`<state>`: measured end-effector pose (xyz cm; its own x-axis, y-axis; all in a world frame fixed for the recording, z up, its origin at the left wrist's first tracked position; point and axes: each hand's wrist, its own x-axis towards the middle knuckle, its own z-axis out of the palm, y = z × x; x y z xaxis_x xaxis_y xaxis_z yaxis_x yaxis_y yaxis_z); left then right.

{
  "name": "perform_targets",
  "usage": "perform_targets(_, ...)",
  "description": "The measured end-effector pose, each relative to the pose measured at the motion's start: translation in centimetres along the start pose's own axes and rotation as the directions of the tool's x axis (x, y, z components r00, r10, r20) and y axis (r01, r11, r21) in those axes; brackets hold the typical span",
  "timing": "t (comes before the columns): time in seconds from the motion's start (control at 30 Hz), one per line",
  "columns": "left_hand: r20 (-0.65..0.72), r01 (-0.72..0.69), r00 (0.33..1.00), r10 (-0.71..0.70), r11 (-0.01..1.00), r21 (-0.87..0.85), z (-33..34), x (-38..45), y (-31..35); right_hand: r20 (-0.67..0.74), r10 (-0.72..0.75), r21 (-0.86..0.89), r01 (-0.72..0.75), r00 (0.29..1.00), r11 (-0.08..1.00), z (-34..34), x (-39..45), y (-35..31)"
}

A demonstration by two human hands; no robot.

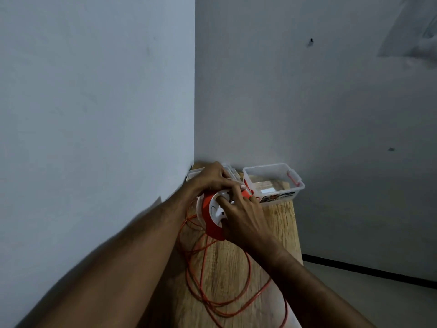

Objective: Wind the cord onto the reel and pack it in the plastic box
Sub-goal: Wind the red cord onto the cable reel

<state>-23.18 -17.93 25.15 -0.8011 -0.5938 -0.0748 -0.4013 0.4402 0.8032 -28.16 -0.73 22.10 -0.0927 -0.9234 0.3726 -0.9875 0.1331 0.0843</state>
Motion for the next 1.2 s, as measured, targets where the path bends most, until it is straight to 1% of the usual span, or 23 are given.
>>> perform_targets(0.1, 0.012, -0.018, 1.0, 0.017, 0.999, 0.039, 0.2, -0.1, 0.4, 0.017, 0.059, 0.136, -0.061, 0.998, 0.989, -0.3, 0.6, -0.1)
perform_targets(0.17, -0.005, -0.02, 1.0, 0.02, 0.998, 0.052, 0.2, 0.0, 0.6, 0.012, 0.208, 0.334, -0.2, 0.978, 0.921, -0.5, 0.7, -0.1)
perform_targets(0.2, -0.028, -0.015, 0.999, 0.016, 0.999, 0.037, 0.2, 0.1, 0.6, 0.011, 0.311, 0.451, -0.282, 0.95, 0.847, -0.7, 0.7, -0.1)
perform_targets(0.27, -0.086, -0.018, 0.996, 0.018, 1.0, -0.002, 0.2, 0.2, 0.5, 0.044, 0.48, 0.64, -0.394, 0.876, 0.659, -0.8, 0.9, -0.3)
perform_targets(0.33, -0.124, -0.036, 0.992, 0.038, 0.999, 0.017, 0.4, 0.4, 0.6, 0.096, 0.624, 0.738, -0.476, 0.776, 0.478, 0.2, 1.3, -0.8)
perform_targets(0.43, -0.164, -0.049, 0.984, 0.068, 0.992, 0.112, 0.9, 0.8, 0.5, 0.306, 0.796, 0.791, -0.605, 0.523, 0.093, 2.3, 2.0, -1.6)
perform_targets(0.5, -0.17, -0.066, 0.981, 0.092, 0.986, 0.154, 1.3, 0.8, 0.3, 0.467, 0.806, 0.791, -0.58, 0.364, -0.195, 3.0, 2.3, -2.2)
perform_targets(0.57, -0.161, -0.084, 0.98, 0.113, 0.98, 0.178, 1.6, 0.8, 0.1, 0.635, 0.732, 0.744, -0.447, 0.245, -0.496, 2.8, 2.5, -2.4)
perform_targets(0.6, -0.155, -0.086, 0.981, 0.115, 0.98, 0.18, 1.6, 0.7, 0.1, 0.695, 0.688, 0.706, -0.378, 0.21, -0.598, 2.6, 2.6, -2.4)
perform_targets(0.63, -0.151, -0.083, 0.982, 0.11, 0.981, 0.176, 1.6, 0.6, 0.1, 0.735, 0.648, 0.672, -0.34, 0.2, -0.658, 2.4, 2.7, -2.3)
perform_targets(0.67, -0.153, -0.073, 0.983, 0.098, 0.984, 0.162, 1.6, 0.5, -0.1, 0.75, 0.626, 0.657, -0.346, 0.213, -0.67, 2.4, 2.7, -2.1)
perform_targets(0.7, -0.161, -0.057, 0.984, 0.077, 0.99, 0.128, 1.4, 0.4, -0.3, 0.728, 0.636, 0.679, -0.396, 0.255, -0.618, 2.4, 2.6, -2.0)
perform_targets(0.73, -0.168, -0.043, 0.984, 0.055, 0.996, 0.077, 1.3, 0.3, -0.5, 0.645, 0.689, 0.744, -0.478, 0.332, -0.466, 2.2, 2.3, -1.9)
perform_targets(0.77, -0.177, -0.031, 0.984, 0.035, 0.999, 0.02, 1.2, 0.3, -0.8, 0.472, 0.751, 0.821, -0.541, 0.462, -0.183, 1.8, 1.8, -1.9)
perform_targets(0.8, -0.183, -0.025, 0.983, 0.02, 0.999, -0.023, 1.0, 0.3, -1.0, 0.224, 0.753, 0.825, -0.531, 0.619, 0.192, 1.4, 1.1, -1.7)
perform_targets(0.83, -0.175, -0.02, 0.984, 0.012, 0.999, -0.049, 0.8, 0.2, -1.1, -0.033, 0.644, 0.715, -0.433, 0.764, 0.55, 0.9, 0.4, -1.2)
perform_targets(0.87, -0.157, -0.016, 0.988, 0.008, 0.998, -0.056, 0.6, 0.1, -1.2, -0.212, 0.45, 0.557, -0.271, 0.867, 0.785, 0.2, -0.1, -0.8)
perform_targets(0.9, -0.132, -0.015, 0.991, 0.007, 0.998, -0.057, 0.4, 0.0, -1.1, -0.28, 0.255, 0.408, -0.126, 0.926, 0.904, 0.1, -0.4, -0.3)
perform_targets(0.93, -0.108, -0.015, 0.994, 0.01, 0.999, -0.052, 0.3, -0.1, -0.9, -0.25, 0.113, 0.282, -0.039, 0.962, 0.958, 0.1, -0.5, 0.2)
perform_targets(0.97, -0.094, -0.016, 0.996, 0.012, 0.999, -0.045, 0.3, -0.1, -0.7, -0.164, 0.042, 0.188, -0.011, 0.986, 0.982, 0.0, -0.5, 0.6)
perform_targets(1.0, -0.089, -0.014, 0.996, 0.011, 0.999, -0.038, 0.3, 0.0, -0.7, -0.061, 0.028, 0.114, -0.021, 0.998, 0.993, 0.1, -0.5, 0.7)
perform_targets(1.07, -0.092, -0.005, 0.996, 0.003, 0.999, -0.031, 0.7, 0.2, -0.5, 0.033, 0.041, 0.017, -0.041, 0.999, 0.999, 0.2, -0.4, 0.8)
perform_targets(1.2, -0.069, 0.002, 0.998, -0.004, 0.999, -0.033, 1.3, 0.3, -0.3, -0.029, 0.133, -0.02, -0.134, 0.991, 0.991, 0.1, -0.4, -0.5)
